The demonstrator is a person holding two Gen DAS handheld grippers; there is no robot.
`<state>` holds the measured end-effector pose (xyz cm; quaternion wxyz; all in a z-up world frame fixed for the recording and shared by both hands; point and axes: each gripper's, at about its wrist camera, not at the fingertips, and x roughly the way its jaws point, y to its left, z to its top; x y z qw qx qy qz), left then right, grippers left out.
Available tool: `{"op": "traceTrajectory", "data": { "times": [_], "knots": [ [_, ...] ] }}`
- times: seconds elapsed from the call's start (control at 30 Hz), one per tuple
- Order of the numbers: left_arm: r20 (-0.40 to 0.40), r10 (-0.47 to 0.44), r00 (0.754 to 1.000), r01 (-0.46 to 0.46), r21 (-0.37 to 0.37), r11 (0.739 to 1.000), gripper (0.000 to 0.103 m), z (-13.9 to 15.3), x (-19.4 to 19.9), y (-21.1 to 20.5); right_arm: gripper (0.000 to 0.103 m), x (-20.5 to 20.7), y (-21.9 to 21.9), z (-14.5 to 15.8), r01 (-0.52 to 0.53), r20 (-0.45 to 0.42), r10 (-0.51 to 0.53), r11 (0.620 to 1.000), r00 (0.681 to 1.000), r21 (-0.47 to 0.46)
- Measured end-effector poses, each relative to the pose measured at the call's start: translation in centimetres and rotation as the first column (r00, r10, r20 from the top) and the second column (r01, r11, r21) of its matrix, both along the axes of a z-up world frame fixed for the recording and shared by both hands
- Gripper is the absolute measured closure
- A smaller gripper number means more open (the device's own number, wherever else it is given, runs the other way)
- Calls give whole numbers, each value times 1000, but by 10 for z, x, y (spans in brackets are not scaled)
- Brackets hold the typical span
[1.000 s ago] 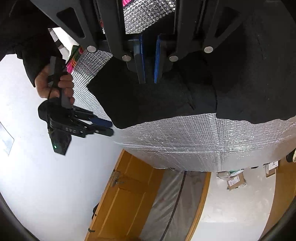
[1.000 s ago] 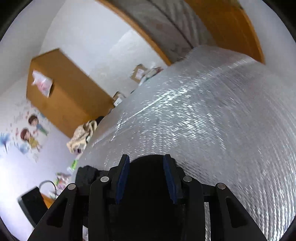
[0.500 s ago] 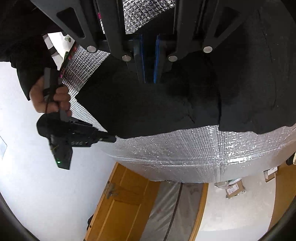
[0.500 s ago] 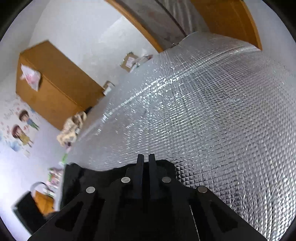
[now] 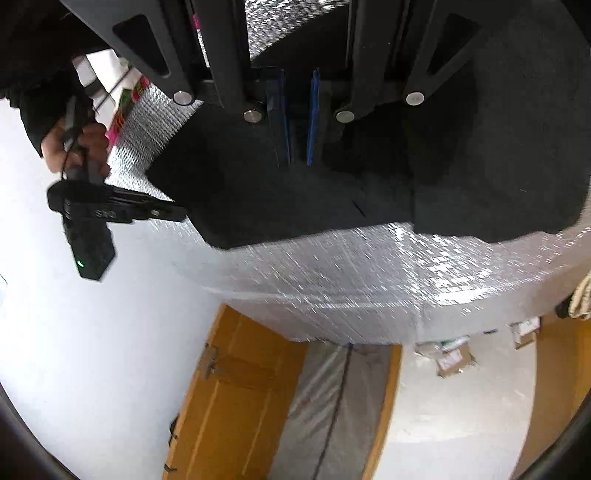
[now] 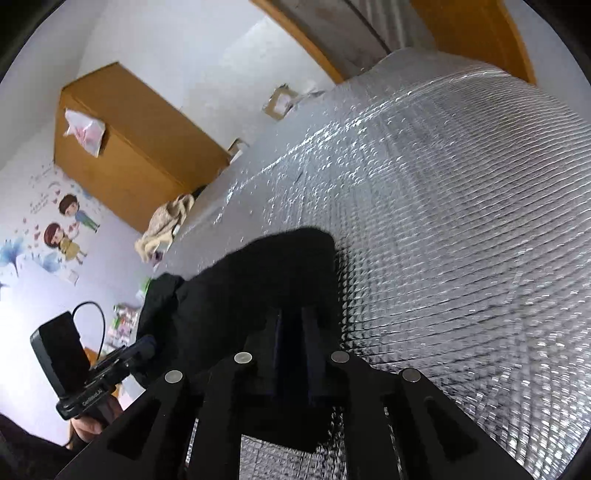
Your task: Fold clothes
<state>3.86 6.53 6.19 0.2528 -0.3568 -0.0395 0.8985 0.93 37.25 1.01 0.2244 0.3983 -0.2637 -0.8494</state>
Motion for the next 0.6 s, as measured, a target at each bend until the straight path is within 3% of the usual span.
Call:
{"op": "traceTrajectory", "data": {
  "times": [0.17,0.33,0.43,0.6],
  "knots": [
    [9,14,1000,-14,6,1000,94,-2,2,-6,81,17,2,19,-86,-94,86,996,992,-3],
    [98,-26,995,30,-46,998,94,-26,6,4,83,16,-6,14,-116,-80,119,992,990,41],
    [84,-28,996,31,-40,999,94,-24,9,2,80,16,-10,11,-134,-72,139,989,988,67],
    [46,-3,999,5,-33,999,94,-18,14,-4,78,-4,-49,38,-163,-152,170,985,974,63]
  ]
}}
